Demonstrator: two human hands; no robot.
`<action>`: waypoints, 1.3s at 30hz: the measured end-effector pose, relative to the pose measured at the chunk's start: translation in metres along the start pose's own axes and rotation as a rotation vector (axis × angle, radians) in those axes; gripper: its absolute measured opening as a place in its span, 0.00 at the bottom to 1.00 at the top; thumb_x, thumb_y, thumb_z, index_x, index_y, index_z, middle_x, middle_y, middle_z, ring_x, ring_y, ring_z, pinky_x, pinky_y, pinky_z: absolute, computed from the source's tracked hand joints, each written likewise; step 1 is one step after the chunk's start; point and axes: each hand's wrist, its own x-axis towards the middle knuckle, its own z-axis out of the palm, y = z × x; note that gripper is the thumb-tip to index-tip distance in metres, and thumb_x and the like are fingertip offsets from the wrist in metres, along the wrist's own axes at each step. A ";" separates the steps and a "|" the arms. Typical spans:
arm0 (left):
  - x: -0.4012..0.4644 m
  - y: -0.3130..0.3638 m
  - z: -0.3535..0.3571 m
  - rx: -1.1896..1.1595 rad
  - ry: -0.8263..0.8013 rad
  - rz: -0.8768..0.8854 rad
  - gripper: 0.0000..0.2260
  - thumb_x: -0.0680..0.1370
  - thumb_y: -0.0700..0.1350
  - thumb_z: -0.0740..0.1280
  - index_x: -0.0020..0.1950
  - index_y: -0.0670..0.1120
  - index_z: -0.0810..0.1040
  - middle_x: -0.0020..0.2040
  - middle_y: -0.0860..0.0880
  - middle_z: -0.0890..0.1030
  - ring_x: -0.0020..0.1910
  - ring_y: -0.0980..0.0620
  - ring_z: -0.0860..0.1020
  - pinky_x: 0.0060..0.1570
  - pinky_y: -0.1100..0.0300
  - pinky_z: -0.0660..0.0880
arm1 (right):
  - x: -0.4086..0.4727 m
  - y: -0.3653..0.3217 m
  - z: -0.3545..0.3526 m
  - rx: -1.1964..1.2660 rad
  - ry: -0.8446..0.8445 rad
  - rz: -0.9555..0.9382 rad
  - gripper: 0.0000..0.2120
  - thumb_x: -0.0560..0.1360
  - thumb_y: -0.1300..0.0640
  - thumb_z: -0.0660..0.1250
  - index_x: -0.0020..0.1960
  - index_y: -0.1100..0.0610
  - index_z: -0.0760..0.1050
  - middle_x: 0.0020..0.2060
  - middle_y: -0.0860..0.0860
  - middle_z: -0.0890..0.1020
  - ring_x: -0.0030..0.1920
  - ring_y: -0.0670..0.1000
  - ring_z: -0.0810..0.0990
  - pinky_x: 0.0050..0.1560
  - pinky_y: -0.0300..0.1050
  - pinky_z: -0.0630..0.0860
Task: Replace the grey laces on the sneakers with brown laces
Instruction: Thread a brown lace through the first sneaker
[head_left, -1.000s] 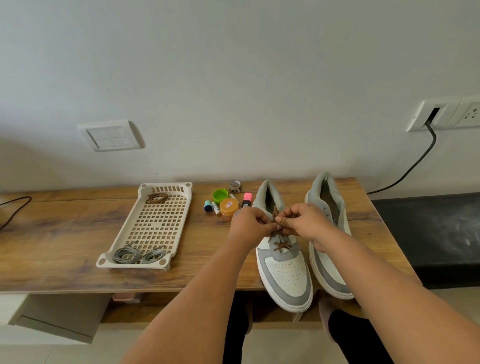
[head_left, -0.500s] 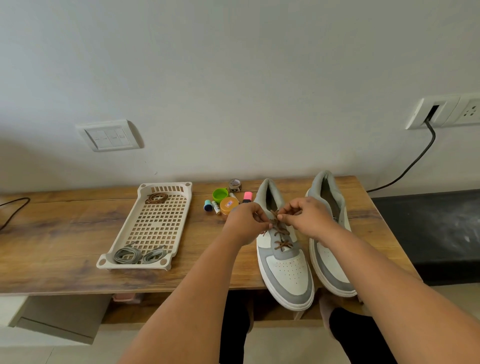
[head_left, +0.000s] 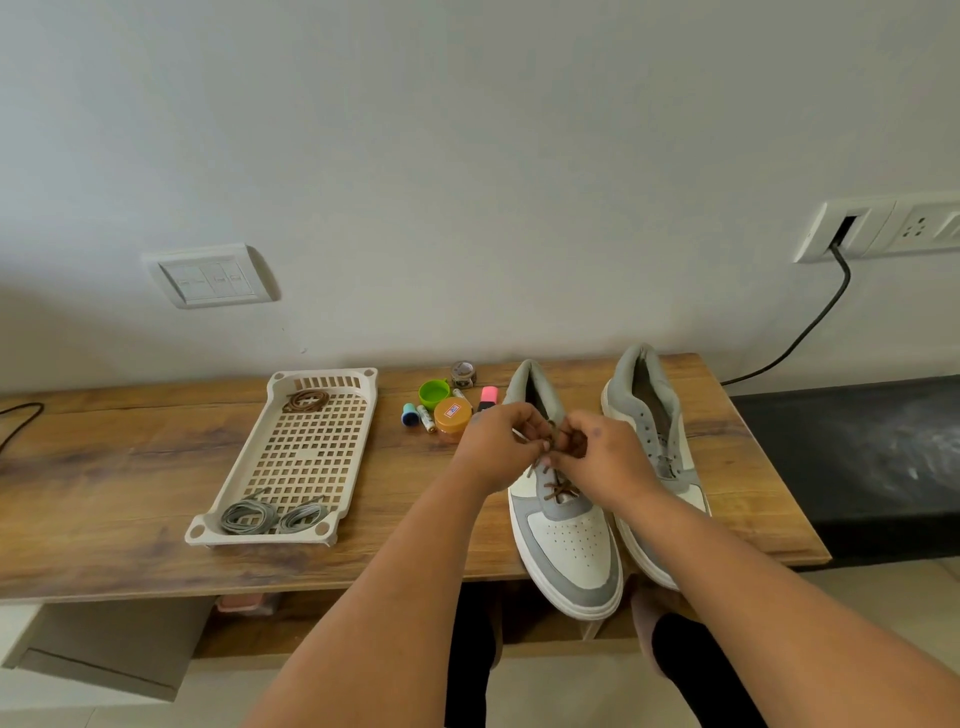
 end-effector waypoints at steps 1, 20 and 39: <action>0.000 0.000 0.000 0.001 0.002 0.004 0.05 0.74 0.39 0.73 0.46 0.49 0.82 0.41 0.55 0.81 0.38 0.58 0.78 0.44 0.62 0.76 | 0.000 0.001 -0.002 0.010 -0.007 -0.001 0.08 0.70 0.59 0.76 0.40 0.54 0.76 0.34 0.48 0.80 0.37 0.47 0.78 0.37 0.39 0.74; 0.004 -0.001 0.003 0.131 0.018 0.089 0.01 0.77 0.41 0.71 0.47 0.47 0.81 0.41 0.55 0.77 0.40 0.57 0.73 0.43 0.60 0.72 | -0.001 0.007 0.010 0.069 0.128 0.136 0.09 0.70 0.53 0.76 0.45 0.58 0.85 0.52 0.48 0.78 0.51 0.46 0.76 0.50 0.40 0.73; 0.005 -0.004 0.001 0.030 0.006 0.020 0.01 0.77 0.44 0.72 0.47 0.49 0.82 0.39 0.58 0.78 0.37 0.61 0.74 0.41 0.64 0.72 | -0.001 -0.003 0.018 0.510 0.095 0.470 0.06 0.68 0.57 0.79 0.37 0.56 0.82 0.43 0.48 0.83 0.46 0.49 0.81 0.54 0.49 0.79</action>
